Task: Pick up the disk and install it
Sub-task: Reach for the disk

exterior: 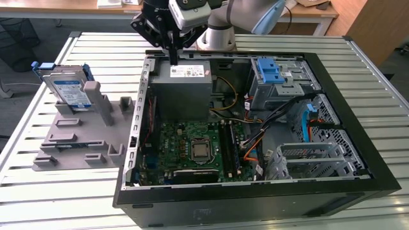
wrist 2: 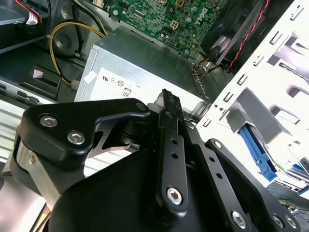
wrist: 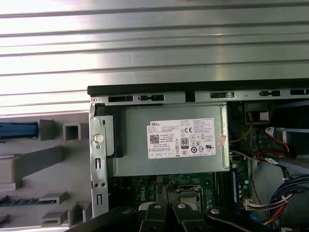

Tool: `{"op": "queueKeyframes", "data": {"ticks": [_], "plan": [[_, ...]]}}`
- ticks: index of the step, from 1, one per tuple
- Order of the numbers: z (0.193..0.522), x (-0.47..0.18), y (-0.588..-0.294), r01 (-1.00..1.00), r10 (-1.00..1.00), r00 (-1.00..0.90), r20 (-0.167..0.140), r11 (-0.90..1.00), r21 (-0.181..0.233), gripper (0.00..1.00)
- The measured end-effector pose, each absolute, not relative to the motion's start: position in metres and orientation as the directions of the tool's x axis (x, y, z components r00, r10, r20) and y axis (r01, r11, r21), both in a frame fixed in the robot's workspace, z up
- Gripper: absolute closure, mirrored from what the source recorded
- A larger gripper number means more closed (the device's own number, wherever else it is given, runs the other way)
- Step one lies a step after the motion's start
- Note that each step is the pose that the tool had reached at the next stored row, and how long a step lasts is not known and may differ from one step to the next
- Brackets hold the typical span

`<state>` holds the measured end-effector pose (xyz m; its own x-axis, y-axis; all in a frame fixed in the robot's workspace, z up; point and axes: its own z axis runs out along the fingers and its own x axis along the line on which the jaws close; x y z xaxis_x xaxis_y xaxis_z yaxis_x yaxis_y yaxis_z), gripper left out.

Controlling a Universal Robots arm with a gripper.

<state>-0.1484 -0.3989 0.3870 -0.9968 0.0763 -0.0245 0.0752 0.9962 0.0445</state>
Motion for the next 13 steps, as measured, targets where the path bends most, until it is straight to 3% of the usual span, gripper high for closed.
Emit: {"op": "queueKeyframes", "data": {"ticks": [13], "plan": [[0.3865, -0.1578, -0.3971, 0.075, 0.076, -0.997, -0.024, 0.996, 0.044, 0.89]]}}
